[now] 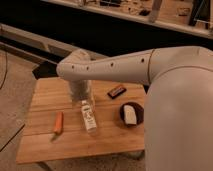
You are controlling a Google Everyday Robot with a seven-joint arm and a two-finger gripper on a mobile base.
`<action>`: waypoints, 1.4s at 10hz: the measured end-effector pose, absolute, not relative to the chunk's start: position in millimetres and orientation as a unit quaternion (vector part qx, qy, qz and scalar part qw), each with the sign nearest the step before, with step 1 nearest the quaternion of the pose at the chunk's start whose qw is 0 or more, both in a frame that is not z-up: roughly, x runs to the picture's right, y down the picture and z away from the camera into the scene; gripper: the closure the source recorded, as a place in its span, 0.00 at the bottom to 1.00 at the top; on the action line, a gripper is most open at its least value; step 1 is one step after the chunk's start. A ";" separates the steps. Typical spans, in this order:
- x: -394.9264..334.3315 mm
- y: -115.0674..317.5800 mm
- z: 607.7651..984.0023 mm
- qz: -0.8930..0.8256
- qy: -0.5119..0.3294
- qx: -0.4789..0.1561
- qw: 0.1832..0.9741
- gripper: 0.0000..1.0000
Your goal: Place the pepper in the ceramic cup
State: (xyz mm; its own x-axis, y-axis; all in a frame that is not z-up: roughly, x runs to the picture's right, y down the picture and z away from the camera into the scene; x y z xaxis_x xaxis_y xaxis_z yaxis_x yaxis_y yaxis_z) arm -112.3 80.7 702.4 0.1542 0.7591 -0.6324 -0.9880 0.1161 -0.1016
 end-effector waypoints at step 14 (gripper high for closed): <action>-213.7 163.7 792.6 0.529 0.219 -0.343 0.745 0.35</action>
